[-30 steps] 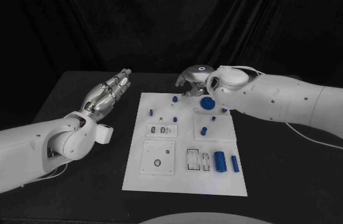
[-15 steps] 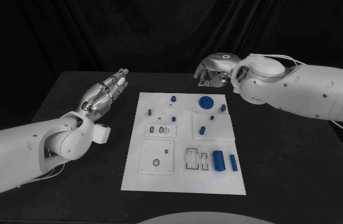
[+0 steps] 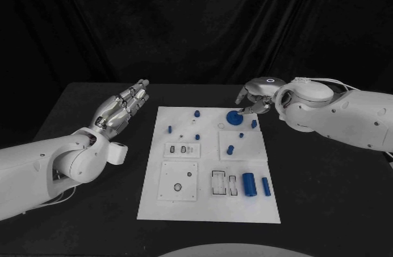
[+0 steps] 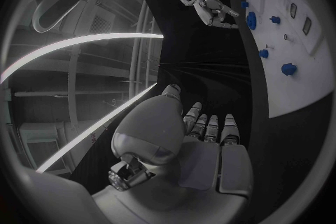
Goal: Assemble the parts on the task board
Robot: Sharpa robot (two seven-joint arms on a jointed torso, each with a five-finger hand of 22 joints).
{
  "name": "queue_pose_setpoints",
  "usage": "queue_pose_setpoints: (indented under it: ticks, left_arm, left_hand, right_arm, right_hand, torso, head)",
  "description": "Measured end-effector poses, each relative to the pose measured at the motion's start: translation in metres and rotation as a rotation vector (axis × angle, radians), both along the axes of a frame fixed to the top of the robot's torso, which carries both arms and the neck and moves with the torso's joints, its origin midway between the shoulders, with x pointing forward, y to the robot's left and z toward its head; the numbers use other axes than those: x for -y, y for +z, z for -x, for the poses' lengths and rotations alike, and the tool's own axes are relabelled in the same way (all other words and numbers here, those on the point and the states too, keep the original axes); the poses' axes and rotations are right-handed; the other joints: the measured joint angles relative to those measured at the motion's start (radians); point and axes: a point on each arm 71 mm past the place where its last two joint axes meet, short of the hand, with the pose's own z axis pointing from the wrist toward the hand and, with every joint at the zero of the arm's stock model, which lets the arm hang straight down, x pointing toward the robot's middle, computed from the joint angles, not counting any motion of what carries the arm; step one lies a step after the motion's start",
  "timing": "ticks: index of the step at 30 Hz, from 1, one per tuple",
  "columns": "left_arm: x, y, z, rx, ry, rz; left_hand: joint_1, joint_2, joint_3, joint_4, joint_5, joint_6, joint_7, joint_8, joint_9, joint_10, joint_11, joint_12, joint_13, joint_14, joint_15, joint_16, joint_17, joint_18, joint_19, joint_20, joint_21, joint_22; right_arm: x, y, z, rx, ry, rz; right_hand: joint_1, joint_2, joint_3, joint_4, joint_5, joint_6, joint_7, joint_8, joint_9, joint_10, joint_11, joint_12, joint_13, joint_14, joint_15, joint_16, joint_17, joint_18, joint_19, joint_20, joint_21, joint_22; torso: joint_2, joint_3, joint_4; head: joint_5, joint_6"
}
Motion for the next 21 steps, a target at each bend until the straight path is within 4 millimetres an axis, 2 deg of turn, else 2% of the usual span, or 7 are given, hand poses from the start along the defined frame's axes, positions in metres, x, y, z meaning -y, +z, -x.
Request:
queue_pose_setpoints:
  ticks: [1,2,3,4,6,11,21]
  left_arm:
    - [0.0,0.0,0.0,0.0,-0.001,0.0]
    - [0.0,0.0,0.0,0.0,-0.002,0.001]
    - [0.0,0.0,0.0,-0.001,-0.003,0.001]
    - [0.0,0.0,-0.001,-0.001,-0.004,0.001]
    - [0.0,0.0,-0.001,-0.001,-0.005,0.002]
    - [0.0,-0.001,-0.002,-0.002,-0.01,0.003]
    - [0.0,-0.001,-0.002,-0.004,-0.017,0.006]
  left_hand:
    - [0.0,0.0,0.0,0.0,0.0,0.0,0.0,0.0,0.0,0.0,0.0,0.0,0.0,0.001,0.001,0.0,0.0,0.0,0.0,0.0,0.0,0.0]
    - [0.0,0.0,0.0,0.0,0.0,0.0,0.0,0.0,0.0,0.0,0.0,0.0,0.0,0.001,0.001,0.0,0.0,0.0,-0.003,0.004,0.0,0.0]
    - [0.0,0.0,0.0,0.0,0.0,0.0,0.0,0.0,0.0,0.0,0.0,0.0,0.0,0.001,0.001,0.0,0.0,0.0,-0.003,0.003,0.0,0.0]
    - [0.0,0.0,0.0,0.0,0.0,0.0,0.0,0.0,0.0,0.0,0.0,0.0,0.0,0.001,0.001,0.0,0.0,0.0,-0.003,0.003,0.0,0.0]
    - [0.0,0.0,0.0,0.0,0.003,0.0,0.0,0.0,0.0,0.0,0.0,0.0,0.0,0.001,0.001,0.0,0.0,0.0,-0.003,0.003,0.0,0.0]
    - [0.004,0.004,0.002,-0.002,0.003,0.0,0.0,0.0,0.0,0.0,0.0,0.0,0.0,-0.003,0.005,0.0,0.0,0.0,-0.003,0.003,0.0,0.0]
    - [0.004,0.004,0.003,-0.003,0.003,0.0,0.0,0.0,0.0,0.002,0.004,0.0,0.0,-0.003,0.005,0.0,0.001,0.0,-0.003,0.01,0.0,0.0]
  right_arm:
    - [0.001,-0.001,0.0,-0.002,-0.005,0.001]
    - [0.001,-0.003,0.0,-0.004,-0.009,0.002]
    - [0.002,-0.004,0.0,-0.006,-0.012,0.003]
    - [0.003,-0.005,-0.001,-0.008,-0.016,0.004]
    - [0.003,-0.006,-0.001,-0.009,-0.019,0.004]
    - [0.002,-0.008,-0.001,-0.012,-0.022,0.005]
    - [-0.001,-0.016,-0.001,-0.023,-0.022,0.005]
  right_hand:
    - [-0.011,0.001,-0.003,0.005,0.0,-0.002,0.002,0.0,0.003,0.0,0.0,0.003,0.0,0.0,0.0,0.007,0.0,-0.001,0.015,-0.001,0.035,0.005]
    - [-0.015,0.0,-0.007,0.009,0.0,-0.004,0.004,0.0,0.006,0.0,0.0,0.004,0.0,0.0,0.0,0.01,0.0,-0.016,0.032,-0.002,0.071,0.008]
    - [-0.015,0.0,-0.004,0.012,0.003,-0.007,0.001,0.0,0.009,0.0,0.0,0.004,0.0,0.0,0.0,0.01,0.0,-0.016,0.049,-0.002,0.104,0.009]
    - [-0.015,0.0,-0.004,0.014,0.005,-0.008,0.0,0.0,0.011,0.0,0.0,0.004,0.0,0.0,0.0,0.01,0.0,-0.016,0.06,-0.003,0.127,0.009]
    - [-0.019,0.004,-0.006,0.016,0.008,-0.013,-0.001,0.0,0.013,0.0,0.0,0.004,0.0,0.0,0.0,0.01,0.0,-0.032,0.075,-0.005,0.155,0.009]
    - [-0.019,0.004,-0.006,0.016,0.008,-0.027,-0.002,0.0,0.012,0.0,0.0,0.004,0.0,0.004,-0.004,0.01,0.0,-0.032,0.075,-0.005,0.164,0.008]
    - [-0.019,0.004,-0.002,0.012,0.008,-0.051,-0.004,0.0,0.01,0.003,-0.003,0.004,0.0,0.004,-0.004,0.01,0.0,-0.032,0.078,-0.008,0.17,0.008]
  torso:
    - [0.0,0.0,0.0001]
    - [0.0,0.0,0.0003]
    - [0.0,0.0,0.0009]
    - [0.0,0.0,0.0014]
    - [0.0,0.0,0.0018]
    - [0.0,-0.0002,0.0027]
    - [-0.001,-0.0031,0.0058]
  head:
    - [-0.001,0.0]
    - [-0.002,0.0]
    - [-0.002,0.0]
    - [-0.003,-0.001]
    - [-0.003,-0.001]
    - [-0.005,-0.001]
    - [-0.009,0.0]
